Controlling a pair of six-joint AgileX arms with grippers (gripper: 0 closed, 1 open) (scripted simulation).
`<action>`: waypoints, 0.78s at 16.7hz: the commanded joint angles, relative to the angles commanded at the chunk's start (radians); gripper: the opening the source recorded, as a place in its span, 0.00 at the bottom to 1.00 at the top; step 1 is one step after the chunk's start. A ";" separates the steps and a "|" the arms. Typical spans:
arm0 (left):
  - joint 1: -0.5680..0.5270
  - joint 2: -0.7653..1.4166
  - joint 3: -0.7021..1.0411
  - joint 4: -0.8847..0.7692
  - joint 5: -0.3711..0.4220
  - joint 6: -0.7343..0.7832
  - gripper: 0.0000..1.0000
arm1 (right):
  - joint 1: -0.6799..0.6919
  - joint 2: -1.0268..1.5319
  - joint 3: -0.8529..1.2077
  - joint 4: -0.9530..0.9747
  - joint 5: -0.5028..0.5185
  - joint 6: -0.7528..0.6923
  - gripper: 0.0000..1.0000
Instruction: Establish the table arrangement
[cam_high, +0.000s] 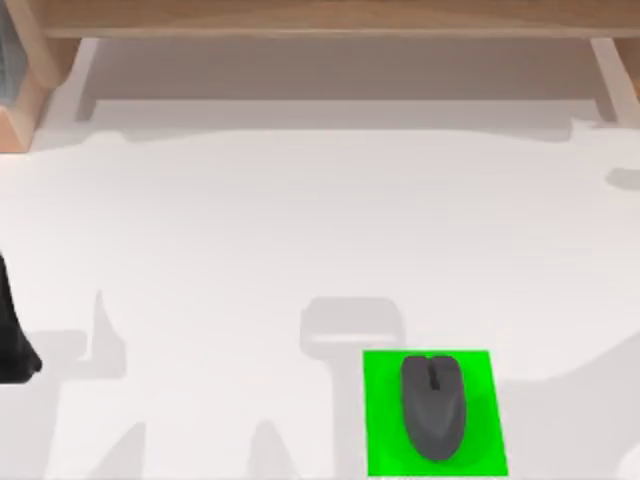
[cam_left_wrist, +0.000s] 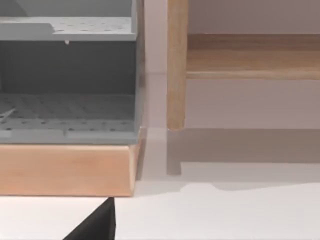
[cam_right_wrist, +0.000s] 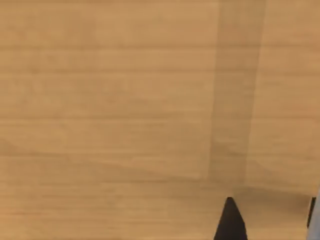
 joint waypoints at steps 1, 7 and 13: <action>0.000 0.000 0.000 0.000 0.000 0.000 1.00 | 0.000 0.000 0.000 0.000 0.000 0.000 0.68; 0.000 0.000 0.000 0.000 0.000 0.000 1.00 | 0.000 0.000 0.000 0.000 0.000 0.000 1.00; 0.000 0.000 0.000 0.000 0.000 0.000 1.00 | 0.000 0.000 0.000 0.000 0.000 0.000 1.00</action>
